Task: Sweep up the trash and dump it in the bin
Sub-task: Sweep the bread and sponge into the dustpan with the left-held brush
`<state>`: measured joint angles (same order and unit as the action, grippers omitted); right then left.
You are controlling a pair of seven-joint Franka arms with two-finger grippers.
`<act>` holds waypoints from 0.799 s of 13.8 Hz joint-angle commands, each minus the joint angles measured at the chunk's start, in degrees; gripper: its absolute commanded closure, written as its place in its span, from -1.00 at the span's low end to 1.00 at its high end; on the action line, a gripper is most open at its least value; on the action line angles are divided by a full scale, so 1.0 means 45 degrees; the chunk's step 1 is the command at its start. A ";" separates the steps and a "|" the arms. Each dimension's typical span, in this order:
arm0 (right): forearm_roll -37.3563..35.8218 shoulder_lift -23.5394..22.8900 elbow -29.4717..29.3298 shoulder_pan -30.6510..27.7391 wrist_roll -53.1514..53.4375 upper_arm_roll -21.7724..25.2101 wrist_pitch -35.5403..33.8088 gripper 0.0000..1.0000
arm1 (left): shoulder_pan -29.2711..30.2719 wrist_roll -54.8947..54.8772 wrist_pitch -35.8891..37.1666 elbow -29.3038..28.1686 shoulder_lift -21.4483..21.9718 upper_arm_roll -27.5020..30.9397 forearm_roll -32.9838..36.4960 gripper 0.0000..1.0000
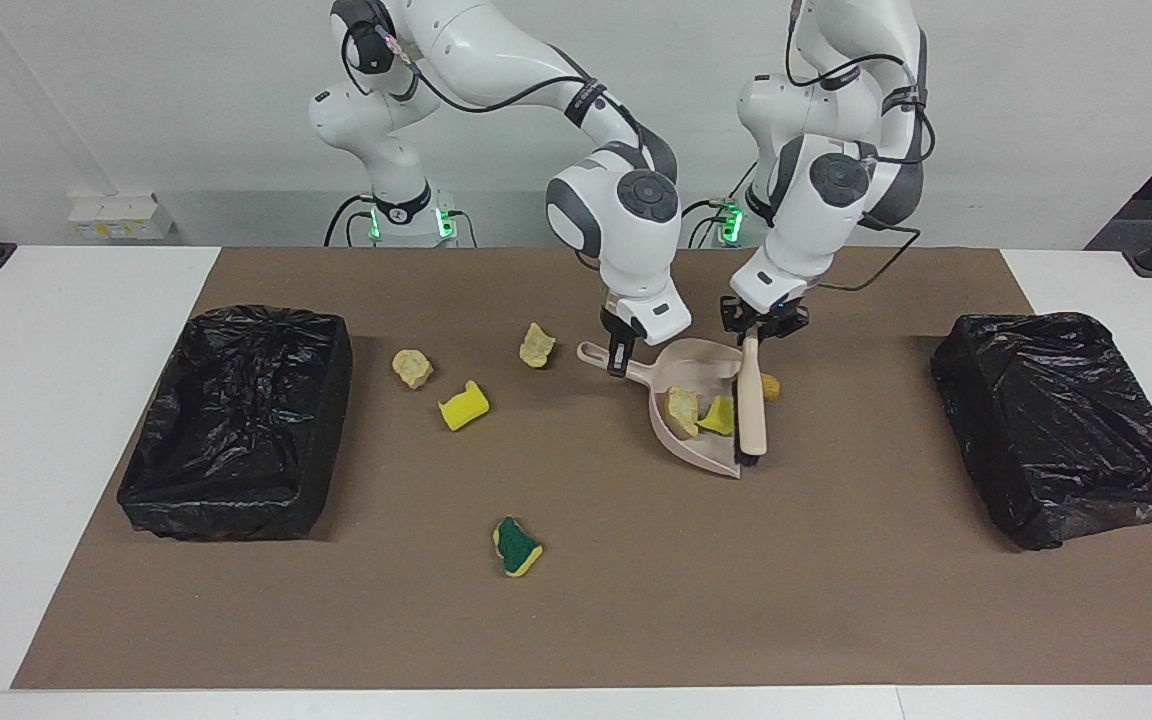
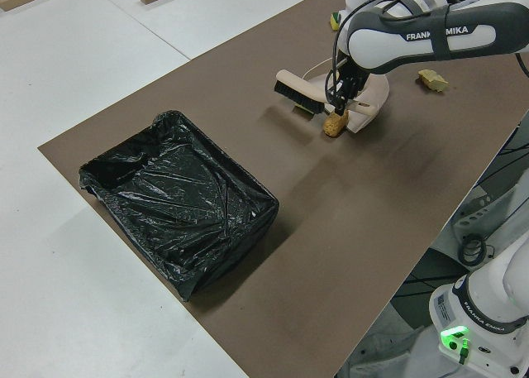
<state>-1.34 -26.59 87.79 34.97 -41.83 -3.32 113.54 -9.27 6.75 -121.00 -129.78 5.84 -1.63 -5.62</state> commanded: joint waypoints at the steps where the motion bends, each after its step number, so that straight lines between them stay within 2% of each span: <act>1: 0.0259 0.0322 0.0607 -0.0057 -0.0586 -0.0101 0.0880 1.00 | 0.0750 -0.0170 0.0425 -0.1134 0.0848 -0.0146 0.0018 1.00; 2: 0.0259 0.0342 0.0667 -0.0038 -0.0606 -0.0101 0.0959 1.00 | 0.0673 -0.0152 0.0174 -0.1817 0.1083 -0.0146 0.0018 1.00; 4: 0.0259 0.0284 0.0765 0.0060 -0.0489 -0.0101 0.1174 1.00 | 0.0439 0.0042 -0.0140 -0.2330 0.1183 -0.0204 -0.0002 1.00; 11: 0.0259 0.0284 0.0785 0.0041 -0.0567 -0.0101 0.1136 1.00 | -0.1962 0.0219 -0.0844 -0.2195 0.1008 -0.0224 -0.1249 1.00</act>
<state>-1.34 -26.59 89.84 35.68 -42.55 -3.50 117.34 -15.32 7.49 -122.98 -138.55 9.22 -3.27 -9.23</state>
